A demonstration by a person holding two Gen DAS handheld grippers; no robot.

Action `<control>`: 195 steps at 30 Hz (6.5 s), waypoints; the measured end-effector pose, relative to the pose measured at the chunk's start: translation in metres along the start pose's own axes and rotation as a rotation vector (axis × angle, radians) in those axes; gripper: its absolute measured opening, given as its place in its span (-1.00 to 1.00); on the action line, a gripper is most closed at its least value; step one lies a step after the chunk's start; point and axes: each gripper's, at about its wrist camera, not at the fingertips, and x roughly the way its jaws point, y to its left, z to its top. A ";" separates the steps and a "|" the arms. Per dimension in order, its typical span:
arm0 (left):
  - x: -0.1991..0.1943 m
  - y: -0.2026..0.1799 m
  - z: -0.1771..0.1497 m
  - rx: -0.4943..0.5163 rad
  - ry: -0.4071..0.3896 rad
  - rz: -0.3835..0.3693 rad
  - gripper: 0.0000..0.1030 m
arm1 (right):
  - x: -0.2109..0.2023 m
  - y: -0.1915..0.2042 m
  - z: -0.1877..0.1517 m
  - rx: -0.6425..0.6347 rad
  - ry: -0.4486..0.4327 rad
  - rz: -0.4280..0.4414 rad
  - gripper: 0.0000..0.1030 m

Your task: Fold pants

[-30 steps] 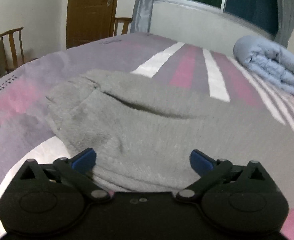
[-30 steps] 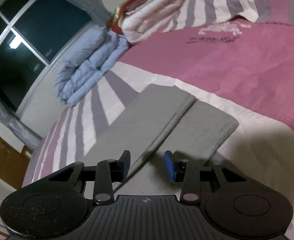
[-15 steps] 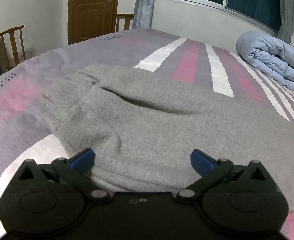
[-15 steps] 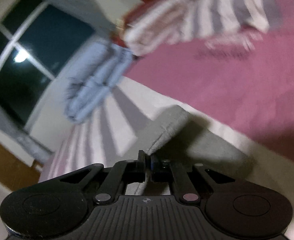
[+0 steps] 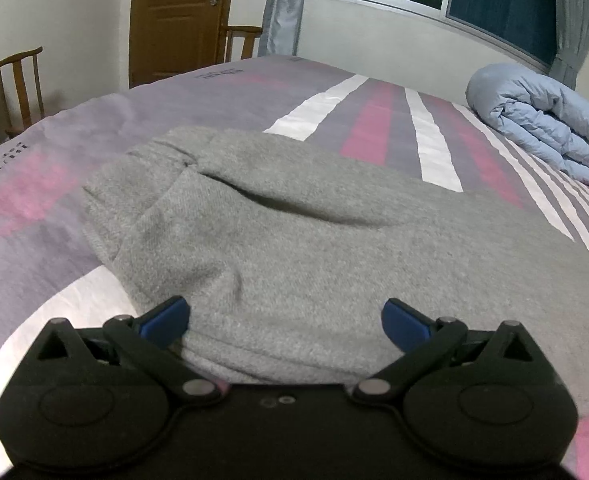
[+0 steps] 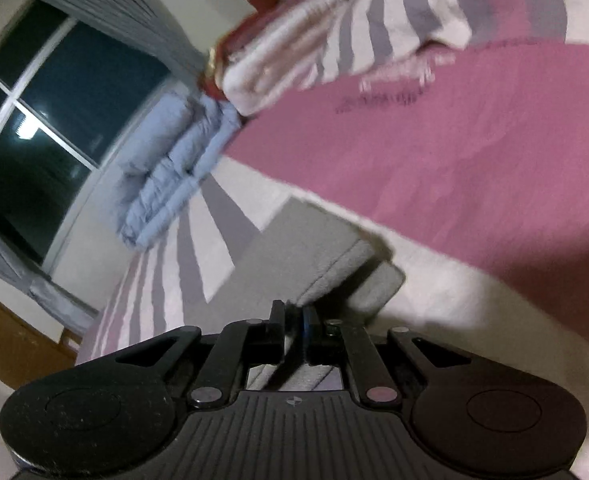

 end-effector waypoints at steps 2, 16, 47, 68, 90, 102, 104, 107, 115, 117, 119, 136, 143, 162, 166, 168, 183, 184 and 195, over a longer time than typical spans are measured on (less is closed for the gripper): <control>0.000 -0.001 0.000 -0.001 0.000 0.000 0.89 | -0.007 -0.007 0.003 0.032 -0.010 0.009 -0.86; -0.011 0.009 0.003 0.024 -0.003 -0.028 0.85 | 0.008 0.002 -0.014 0.057 0.113 0.032 -0.69; 0.001 0.013 0.001 -0.009 0.017 -0.038 0.88 | -0.013 -0.034 0.001 0.154 0.022 -0.004 -0.36; 0.004 0.011 0.000 0.010 0.025 -0.041 0.89 | 0.039 -0.040 0.040 -0.104 0.116 -0.071 -0.68; 0.022 -0.031 0.073 0.250 0.005 -0.102 0.68 | 0.077 0.190 -0.131 -0.655 0.292 0.184 -0.47; 0.092 -0.030 0.080 0.334 0.044 -0.097 0.81 | 0.185 0.257 -0.207 -0.844 0.451 0.123 -0.48; 0.097 -0.031 0.083 0.331 0.046 -0.097 0.81 | 0.187 0.263 -0.209 -0.862 0.444 0.109 -0.48; 0.091 -0.031 0.088 0.338 0.051 -0.101 0.73 | 0.176 0.267 -0.206 -0.861 0.427 0.105 -0.47; 0.074 -0.002 0.092 0.345 0.027 -0.055 0.71 | 0.169 0.302 -0.253 -0.881 0.457 0.254 -0.47; 0.081 0.002 0.090 0.361 0.033 -0.027 0.79 | 0.178 0.318 -0.274 -0.938 0.471 0.256 -0.47; 0.087 0.004 0.088 0.358 0.035 -0.018 0.82 | 0.188 0.326 -0.285 -0.964 0.470 0.223 -0.47; 0.046 0.005 0.065 0.359 -0.006 0.020 0.88 | 0.156 0.280 -0.235 -0.792 0.521 0.194 -0.45; 0.006 -0.002 0.050 0.256 -0.035 -0.043 0.88 | 0.085 0.217 -0.149 -0.602 0.322 0.202 -0.44; -0.010 0.000 0.023 0.219 -0.016 0.005 0.89 | -0.007 0.011 0.013 -0.179 0.026 -0.067 -0.19; -0.019 0.015 0.028 0.182 -0.046 0.046 0.88 | -0.005 0.008 0.012 -0.164 0.032 -0.080 -0.19; -0.026 0.024 0.032 0.143 -0.076 0.080 0.88 | -0.005 0.008 0.011 -0.147 0.033 -0.072 -0.19; 0.008 0.119 0.057 -0.320 0.043 -0.044 0.08 | 0.000 -0.001 -0.004 -0.152 0.057 -0.090 0.03; 0.008 0.116 0.059 -0.321 0.039 -0.026 0.03 | 0.000 -0.001 -0.003 -0.153 0.056 -0.093 0.03; 0.000 0.095 0.065 -0.162 -0.007 0.048 -0.18 | 0.004 0.001 -0.006 -0.151 0.066 -0.098 0.05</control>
